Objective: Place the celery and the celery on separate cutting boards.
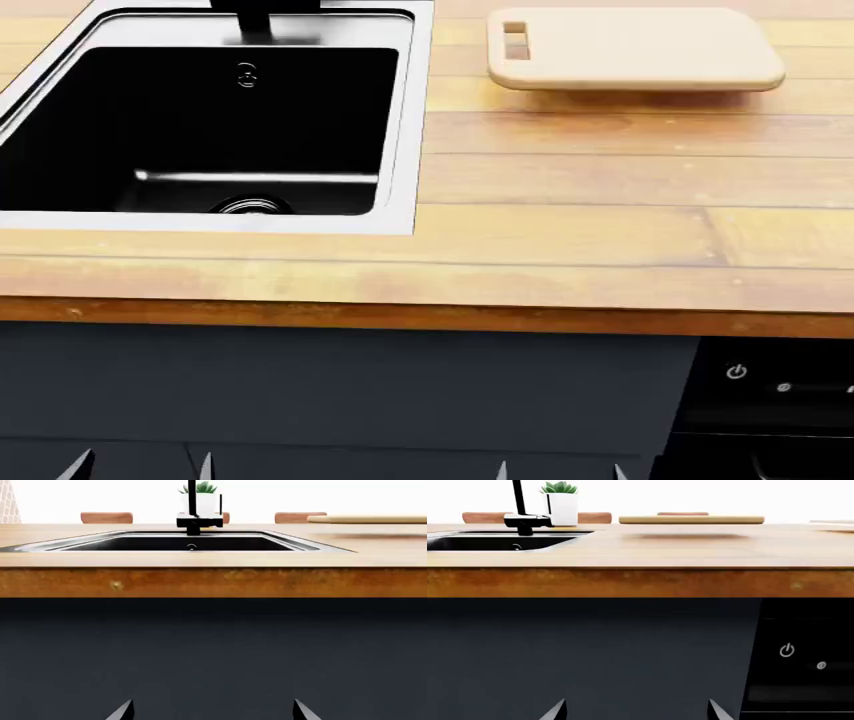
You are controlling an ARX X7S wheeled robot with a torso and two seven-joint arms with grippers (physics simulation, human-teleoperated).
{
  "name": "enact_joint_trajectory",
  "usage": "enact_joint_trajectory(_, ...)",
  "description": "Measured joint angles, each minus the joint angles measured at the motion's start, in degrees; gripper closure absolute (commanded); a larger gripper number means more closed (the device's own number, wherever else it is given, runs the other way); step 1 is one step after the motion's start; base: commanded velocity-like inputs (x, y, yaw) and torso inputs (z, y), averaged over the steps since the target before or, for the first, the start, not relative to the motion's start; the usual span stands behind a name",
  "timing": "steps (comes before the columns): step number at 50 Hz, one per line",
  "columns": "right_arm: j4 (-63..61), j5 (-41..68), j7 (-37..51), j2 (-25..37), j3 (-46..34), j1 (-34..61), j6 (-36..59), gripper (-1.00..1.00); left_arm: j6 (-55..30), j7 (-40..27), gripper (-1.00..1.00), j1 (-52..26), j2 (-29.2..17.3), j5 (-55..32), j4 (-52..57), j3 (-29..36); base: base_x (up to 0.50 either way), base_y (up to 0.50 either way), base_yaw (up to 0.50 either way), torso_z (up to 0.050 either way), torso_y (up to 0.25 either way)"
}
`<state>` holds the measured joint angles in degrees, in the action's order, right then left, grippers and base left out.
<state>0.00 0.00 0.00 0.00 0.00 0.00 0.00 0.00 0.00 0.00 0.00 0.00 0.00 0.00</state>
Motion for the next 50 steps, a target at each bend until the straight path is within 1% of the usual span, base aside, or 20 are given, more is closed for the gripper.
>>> enact_joint_trajectory(36,0.64,4.43,3.67,3.86,-4.97,0.28,-0.05,-1.0,-1.18,-4.47,-1.0,-0.08,-4.08,-2.6,0.01,4.7,0.0,0.0,0.0,0.0,0.0)
enact_joint_trajectory(50,0.1,5.1,4.9,4.99,-6.22,0.16,-0.42,-1.0,-0.95,-5.88,-1.0,-0.28,-5.04,-3.27,-0.55,5.76,0.0,0.5,0.0,0.0,0.0)
